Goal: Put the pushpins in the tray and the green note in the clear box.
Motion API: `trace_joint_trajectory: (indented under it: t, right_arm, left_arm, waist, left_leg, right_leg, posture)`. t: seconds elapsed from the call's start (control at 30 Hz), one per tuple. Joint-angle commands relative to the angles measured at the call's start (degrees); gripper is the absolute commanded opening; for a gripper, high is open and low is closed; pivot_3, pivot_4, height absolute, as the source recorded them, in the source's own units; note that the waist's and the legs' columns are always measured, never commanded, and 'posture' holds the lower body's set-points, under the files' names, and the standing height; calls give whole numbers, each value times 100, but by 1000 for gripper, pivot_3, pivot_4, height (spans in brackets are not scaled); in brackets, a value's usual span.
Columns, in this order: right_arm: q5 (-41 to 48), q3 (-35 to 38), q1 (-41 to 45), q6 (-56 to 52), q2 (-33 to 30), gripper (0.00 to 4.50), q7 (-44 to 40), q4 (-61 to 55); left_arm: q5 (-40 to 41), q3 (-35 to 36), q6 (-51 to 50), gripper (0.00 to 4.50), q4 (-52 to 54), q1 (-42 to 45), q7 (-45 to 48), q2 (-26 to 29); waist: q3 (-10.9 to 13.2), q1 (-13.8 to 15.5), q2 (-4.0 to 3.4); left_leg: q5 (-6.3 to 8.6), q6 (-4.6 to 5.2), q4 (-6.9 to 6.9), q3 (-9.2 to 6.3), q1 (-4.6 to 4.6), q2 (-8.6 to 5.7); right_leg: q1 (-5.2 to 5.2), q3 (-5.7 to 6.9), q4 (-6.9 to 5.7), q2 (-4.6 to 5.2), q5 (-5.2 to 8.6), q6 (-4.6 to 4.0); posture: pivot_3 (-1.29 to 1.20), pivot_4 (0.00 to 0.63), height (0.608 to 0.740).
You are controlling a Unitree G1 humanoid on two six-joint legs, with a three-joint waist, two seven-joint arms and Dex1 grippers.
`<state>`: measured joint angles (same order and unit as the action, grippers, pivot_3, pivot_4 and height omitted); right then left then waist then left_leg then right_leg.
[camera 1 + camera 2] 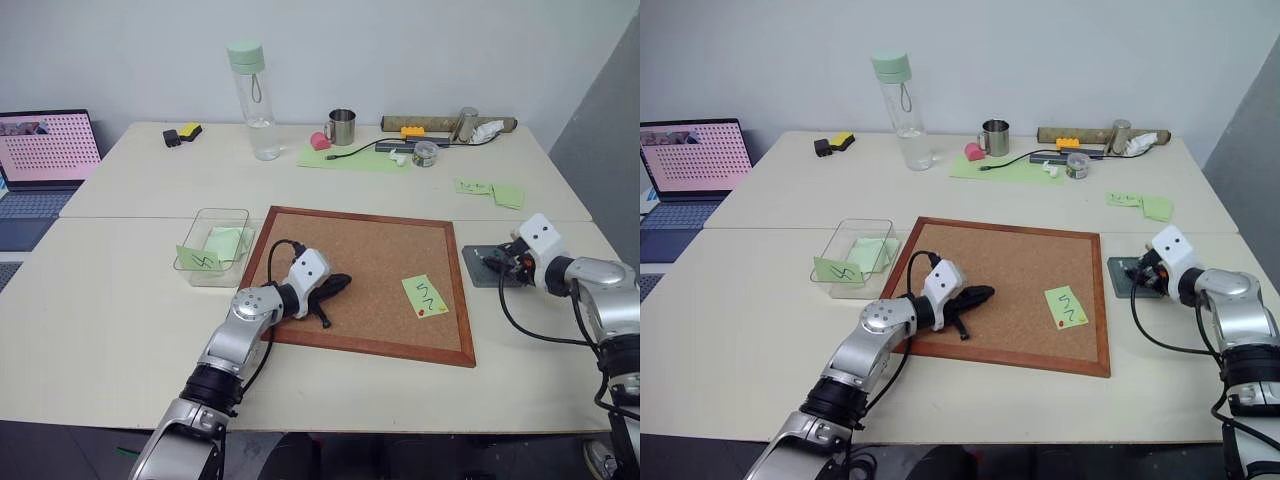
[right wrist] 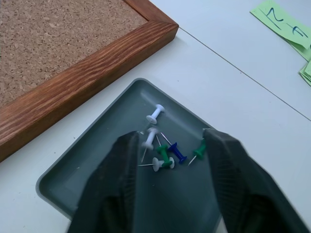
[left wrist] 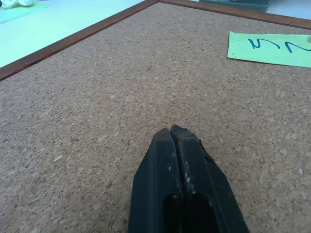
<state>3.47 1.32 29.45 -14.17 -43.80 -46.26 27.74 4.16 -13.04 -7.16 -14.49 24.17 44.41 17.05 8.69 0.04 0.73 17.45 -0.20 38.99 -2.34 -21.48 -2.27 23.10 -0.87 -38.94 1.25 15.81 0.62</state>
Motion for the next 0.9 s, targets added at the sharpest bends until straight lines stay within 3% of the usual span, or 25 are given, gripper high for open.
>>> trace_joint_trajectory:
  t: [0.03, 0.13, 0.33, 0.53, 0.83, 0.9]
  right_arm:
    - [52, 155, -73, 22, -119, 3295, -23, -300]
    - [156, 230, -156, -21, -208, 3889, -152, -580]
    - [781, 244, -1009, -299, -688, 3889, -1288, -2146]
    - [1398, 245, -1847, -907, -628, 3889, -1505, -3618]
    - [1212, -299, -1781, -949, -124, 3889, -1207, -3604]
    - [1192, -317, -1754, -880, -55, 3598, -1181, -3498]
  left_arm:
    - [-123, -220, -164, 0, -165, -216, 95, 1]
    - [-127, -228, -164, 0, -169, -214, 114, 8]
    - [-132, -222, -166, 0, -177, -219, 126, 41]
    - [-129, -204, -170, 0, -183, -217, 118, 70]
    - [-150, -238, -174, 0, -207, -215, 120, 70]
    - [-148, -234, -186, 0, -197, -219, 112, 70]
  waist:
    - [0, 0, 0]
    - [0, -3, 0]
    - [-1, 10, 2]
    - [-3, 8, 1]
    - [-5, 7, 5]
    - [-5, 7, 5]
  left_leg:
    - [0, 0, 0, 0, 0, 0]
    - [0, 0, 0, 0, 0, 0]
    - [0, 1, -1, -3, -5, -1]
    - [1, 2, -2, -5, 4, 1]
    - [1, 1, -2, -11, 13, 0]
    - [1, 1, -2, -11, 14, 0]
  right_leg:
    - [0, 0, 0, 0, 0, 0]
    - [0, -1, 0, 0, 0, 0]
    - [1, 2, 5, 0, 2, 3]
    - [-9, 2, 4, -1, 3, 6]
    - [-20, 5, 9, -1, 5, 8]
    - [-21, 5, 9, -1, 5, 7]
  posture:
    - [0, 150, 740]
    - [0, 150, 740]
    - [0, 150, 740]
    - [0, 150, 740]
    - [0, 150, 740]
    - [0, 150, 740]
